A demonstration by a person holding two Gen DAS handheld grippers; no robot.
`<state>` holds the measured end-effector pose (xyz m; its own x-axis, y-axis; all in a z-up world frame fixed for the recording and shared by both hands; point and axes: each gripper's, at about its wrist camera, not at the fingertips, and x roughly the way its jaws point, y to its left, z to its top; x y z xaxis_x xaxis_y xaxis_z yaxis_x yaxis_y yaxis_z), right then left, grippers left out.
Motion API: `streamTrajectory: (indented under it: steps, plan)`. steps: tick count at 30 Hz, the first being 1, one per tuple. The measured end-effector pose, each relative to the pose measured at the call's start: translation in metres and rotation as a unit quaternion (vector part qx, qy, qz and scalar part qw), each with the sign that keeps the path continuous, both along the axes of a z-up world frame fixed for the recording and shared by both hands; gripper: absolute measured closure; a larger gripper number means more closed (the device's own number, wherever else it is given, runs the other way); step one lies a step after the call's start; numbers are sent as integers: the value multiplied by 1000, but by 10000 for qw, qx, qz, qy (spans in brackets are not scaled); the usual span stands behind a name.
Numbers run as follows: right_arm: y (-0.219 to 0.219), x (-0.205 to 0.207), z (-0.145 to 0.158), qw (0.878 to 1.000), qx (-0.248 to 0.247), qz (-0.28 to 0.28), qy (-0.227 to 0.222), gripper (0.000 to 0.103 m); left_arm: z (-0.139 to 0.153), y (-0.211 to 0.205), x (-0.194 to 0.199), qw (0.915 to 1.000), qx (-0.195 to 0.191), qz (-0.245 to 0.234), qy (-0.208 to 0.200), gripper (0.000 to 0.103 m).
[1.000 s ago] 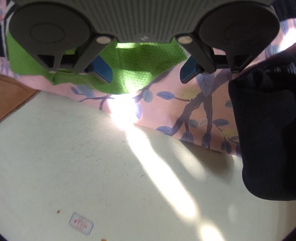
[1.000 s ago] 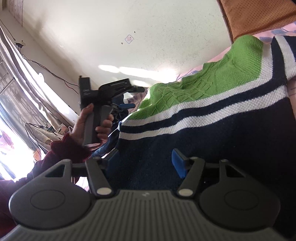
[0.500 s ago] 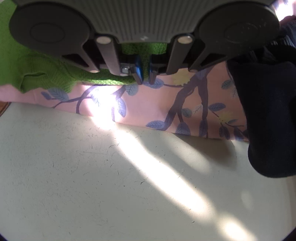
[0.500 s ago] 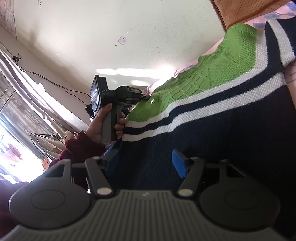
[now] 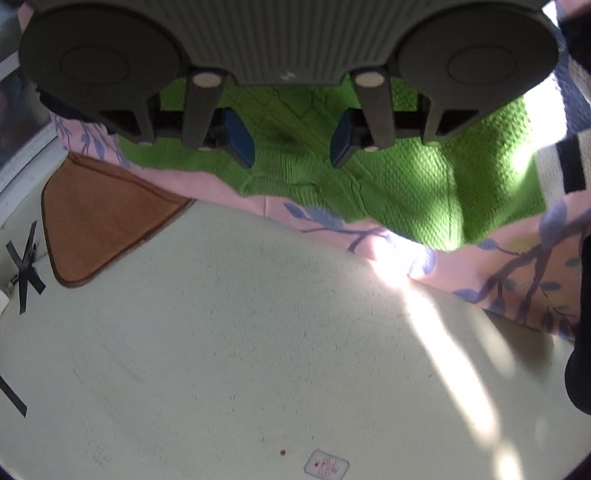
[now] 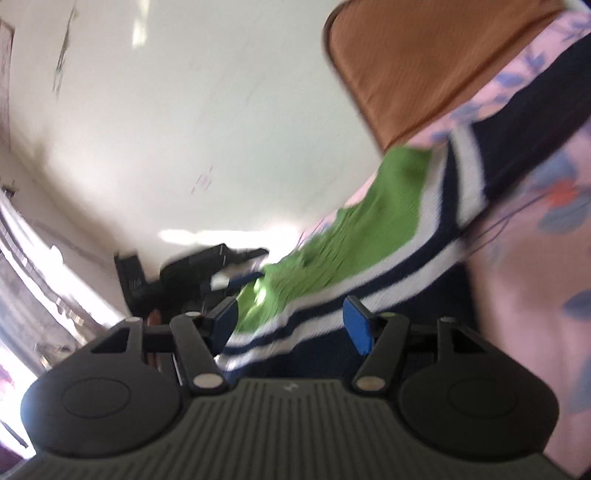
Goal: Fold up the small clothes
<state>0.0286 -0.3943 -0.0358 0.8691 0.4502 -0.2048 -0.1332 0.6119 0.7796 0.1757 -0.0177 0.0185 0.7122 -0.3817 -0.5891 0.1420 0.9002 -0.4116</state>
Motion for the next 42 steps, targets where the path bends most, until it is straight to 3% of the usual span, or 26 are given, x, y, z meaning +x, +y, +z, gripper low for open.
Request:
streamTrajectory:
  steps: [3,5,7,10,13,15,16,17,18,22,24,27,30,33,35,38,40,42]
  plan:
    - [-61,-7,10,9901,-281,-1334,319,38,-20,-3,1,9993,348,-21,-125,64]
    - [-99,-3,13,9734,-605,-2118,628,44,-20,0,3,9996,224,45,-139,62]
    - [-136,9,8,9593,-627,-2587,942,50,-23,-1,0,9994,302,51,-151,63]
    - [-179,29,-12,9460,-389,-2903,1389,52,-23,-4,0,9989,423,54,-174,63]
    - [-197,46,-28,9478,-3,-2855,1420,52,-24,-3,2,9990,416,78,-148,66]
    - [-188,55,-22,9470,-118,-2885,1406,54,-24,-1,1,9991,390,85,-137,66]
    - [-186,59,-21,9475,-142,-2840,1459,78,-24,-1,1,9991,387,84,-139,66]
    - [-184,63,-16,9488,-65,-2801,1458,93,-24,-1,1,9991,380,83,-143,66]
    - [-176,62,-6,9514,-52,-2803,1274,93,-23,0,0,9992,359,83,-149,66]
    - [-120,60,58,9736,-503,-2204,328,93,-19,9,-6,9994,55,58,-341,63]
    - [-79,62,93,9842,-619,-1653,-105,93,-13,14,-9,9988,-83,36,-488,61]
    - [-9,71,133,9900,-915,-895,-590,93,0,28,-17,9959,-466,44,-774,60]
    - [63,86,150,9910,-1057,-145,-812,93,11,50,-23,9904,-790,251,-1107,52]
    - [130,104,136,9880,-1281,412,-752,93,16,76,-19,9848,-1034,640,-1238,50]
    - [166,117,108,9867,-1413,650,-481,93,11,91,-10,9834,-1204,850,-1058,49]
    - [213,139,41,9763,-1730,1254,336,88,2,103,1,9826,-1439,918,-732,50]
    - [227,142,4,9601,-1984,1720,961,81,-1,103,4,9836,-1461,845,-632,49]
    - [214,128,0,9630,-1822,1825,781,77,-3,99,5,9858,-1347,789,-622,49]
